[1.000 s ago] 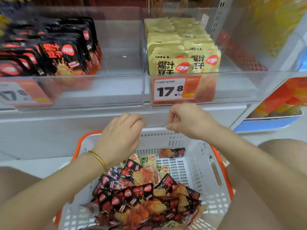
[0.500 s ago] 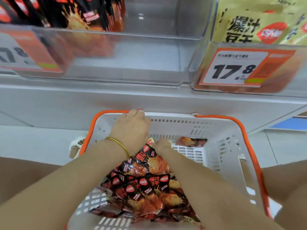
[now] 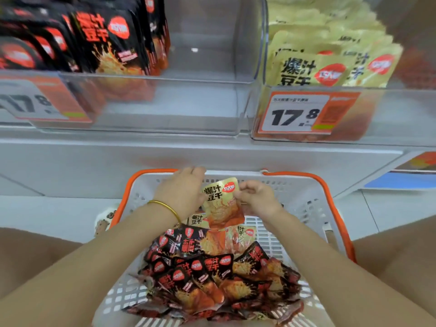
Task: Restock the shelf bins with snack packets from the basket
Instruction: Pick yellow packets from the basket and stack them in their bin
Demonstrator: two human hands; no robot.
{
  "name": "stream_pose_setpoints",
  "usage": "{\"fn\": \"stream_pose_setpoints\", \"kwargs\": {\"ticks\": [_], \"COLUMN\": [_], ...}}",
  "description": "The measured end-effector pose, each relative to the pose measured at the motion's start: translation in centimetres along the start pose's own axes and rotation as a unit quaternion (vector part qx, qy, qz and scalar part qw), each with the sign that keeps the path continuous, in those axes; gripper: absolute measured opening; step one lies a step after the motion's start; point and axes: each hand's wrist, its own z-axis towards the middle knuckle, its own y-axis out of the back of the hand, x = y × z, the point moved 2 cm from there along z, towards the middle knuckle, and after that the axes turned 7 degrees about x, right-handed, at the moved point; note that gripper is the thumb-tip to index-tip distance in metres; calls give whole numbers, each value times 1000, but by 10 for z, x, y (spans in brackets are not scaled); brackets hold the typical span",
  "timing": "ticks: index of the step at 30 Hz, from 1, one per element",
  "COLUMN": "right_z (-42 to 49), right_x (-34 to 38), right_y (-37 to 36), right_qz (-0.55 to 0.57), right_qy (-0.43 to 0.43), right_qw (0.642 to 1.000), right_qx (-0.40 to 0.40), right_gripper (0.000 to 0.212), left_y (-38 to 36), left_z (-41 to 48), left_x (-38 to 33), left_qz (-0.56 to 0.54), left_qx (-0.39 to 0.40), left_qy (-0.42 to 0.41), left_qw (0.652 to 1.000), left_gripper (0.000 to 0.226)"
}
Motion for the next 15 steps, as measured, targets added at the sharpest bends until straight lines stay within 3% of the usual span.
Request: {"fn": "stream_pose_setpoints", "kwargs": {"ticks": [3,6,9,11,14,15], "right_z": [-32,-70,-106,-126,-152,-160], "right_x": [39,70,102,127,168,182], "right_y": [10,24,43,63,102,115], "right_qz": [11,-28,-103,-129,-95,-85], "right_qy": [20,63,149,222,314,344], "right_qw": [999,996,982,966,942,928], "right_qx": [48,63,56,20,-75,-116], "right_gripper": [16,16,46,52,45,42], "left_y": [13,35,64,87,126,137], "left_z": [-6,-23,-40,-48,-54,-54], "left_x": [-17,-43,-74,-100,-134,-143], "left_qz": [-137,-162,-175,-201,-286,-258], "left_qx": [4,-38,-74,-129,-245,-292], "left_qy": [-13,-73,-136,-173,-243,-260], "left_qw": [990,983,972,956,894,883], "left_gripper": [45,20,15,18,33,36]}}
